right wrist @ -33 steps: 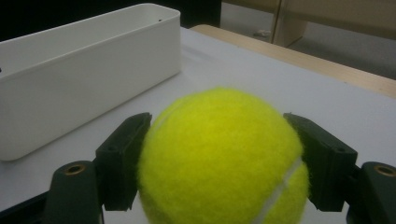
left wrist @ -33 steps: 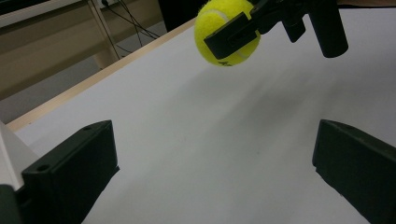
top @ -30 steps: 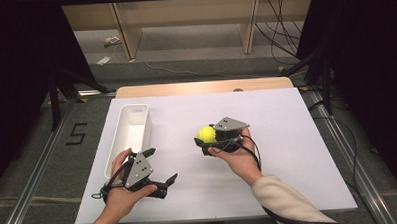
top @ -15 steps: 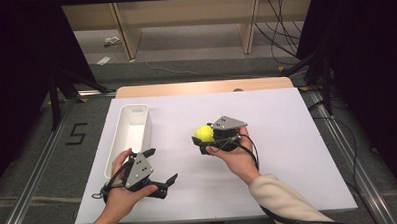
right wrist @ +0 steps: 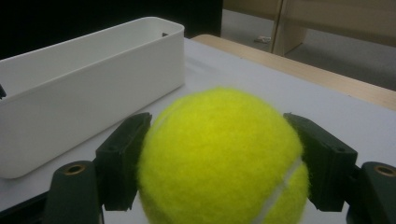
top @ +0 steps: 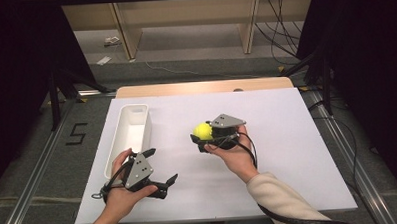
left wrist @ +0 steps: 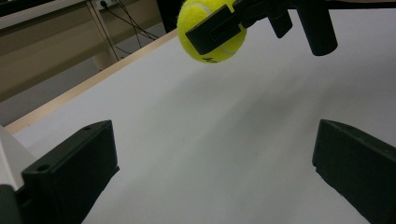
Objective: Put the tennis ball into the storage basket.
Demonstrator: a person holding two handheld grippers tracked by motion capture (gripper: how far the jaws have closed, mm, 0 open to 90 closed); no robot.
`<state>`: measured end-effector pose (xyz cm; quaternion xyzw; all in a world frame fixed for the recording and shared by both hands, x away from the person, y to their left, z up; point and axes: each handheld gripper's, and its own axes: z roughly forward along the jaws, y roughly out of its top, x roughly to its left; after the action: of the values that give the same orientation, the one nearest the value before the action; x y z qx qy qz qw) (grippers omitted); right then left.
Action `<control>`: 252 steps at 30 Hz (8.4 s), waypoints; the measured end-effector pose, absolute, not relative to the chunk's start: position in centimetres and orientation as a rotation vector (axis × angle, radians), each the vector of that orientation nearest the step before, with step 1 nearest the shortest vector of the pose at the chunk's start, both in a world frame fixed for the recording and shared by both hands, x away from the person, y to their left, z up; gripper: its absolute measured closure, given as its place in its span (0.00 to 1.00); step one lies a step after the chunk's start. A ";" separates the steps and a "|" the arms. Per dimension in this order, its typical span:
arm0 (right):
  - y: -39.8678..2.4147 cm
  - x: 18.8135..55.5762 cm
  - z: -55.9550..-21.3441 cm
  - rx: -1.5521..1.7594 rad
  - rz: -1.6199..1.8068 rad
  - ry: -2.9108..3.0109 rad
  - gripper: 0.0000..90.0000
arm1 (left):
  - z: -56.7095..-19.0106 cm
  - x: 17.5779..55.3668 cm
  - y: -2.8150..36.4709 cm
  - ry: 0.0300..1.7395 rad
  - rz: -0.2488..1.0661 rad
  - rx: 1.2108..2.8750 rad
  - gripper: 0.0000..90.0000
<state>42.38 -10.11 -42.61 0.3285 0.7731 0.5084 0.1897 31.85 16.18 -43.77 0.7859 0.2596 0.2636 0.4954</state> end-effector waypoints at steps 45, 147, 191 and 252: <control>-7.7 42.5 -42.4 0.890 1.454 2.192 0.30 | -43.8 31.9 16.2 0.632 0.635 1.900 0.00; -2.3 43.4 -41.1 0.808 1.466 2.236 0.30 | -43.7 31.8 16.2 0.626 0.645 1.905 0.00; -0.3 44.3 -40.0 0.772 1.470 2.247 0.30 | -43.7 31.6 16.0 0.606 0.640 1.911 0.00; 2.5 45.2 -39.0 0.734 1.475 2.296 0.30 | -43.7 31.6 15.9 0.596 0.626 1.912 0.00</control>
<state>45.23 2.47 -38.99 0.2564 0.8023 0.5155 0.1574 31.60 15.94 -43.68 0.7901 0.2464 0.2586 0.4981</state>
